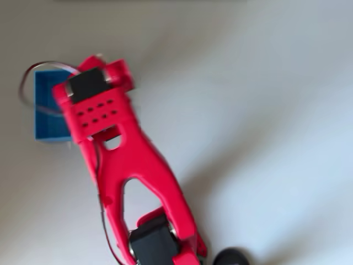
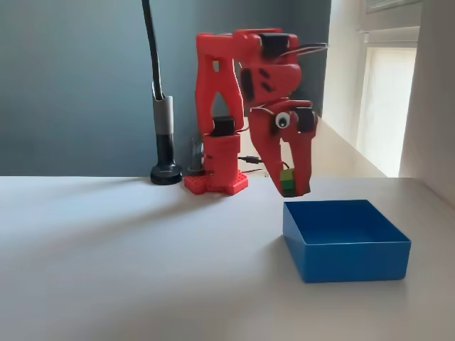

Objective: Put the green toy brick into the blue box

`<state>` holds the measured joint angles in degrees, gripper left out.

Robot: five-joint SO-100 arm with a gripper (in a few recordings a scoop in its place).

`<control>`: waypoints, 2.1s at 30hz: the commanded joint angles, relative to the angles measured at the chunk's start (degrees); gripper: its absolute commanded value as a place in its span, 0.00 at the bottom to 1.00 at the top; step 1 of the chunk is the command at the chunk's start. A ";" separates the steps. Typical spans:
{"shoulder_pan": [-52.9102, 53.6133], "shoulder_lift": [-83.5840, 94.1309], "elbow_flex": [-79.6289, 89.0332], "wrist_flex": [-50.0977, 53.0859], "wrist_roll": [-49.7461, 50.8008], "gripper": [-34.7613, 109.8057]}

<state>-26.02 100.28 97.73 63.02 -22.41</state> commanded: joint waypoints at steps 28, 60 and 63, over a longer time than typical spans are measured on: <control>-6.77 -4.83 -4.22 -4.31 4.13 0.24; -6.68 -5.10 -5.10 -0.44 9.05 0.25; -6.42 -4.92 -7.65 1.85 10.72 0.24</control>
<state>-31.90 92.55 95.36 62.49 -12.39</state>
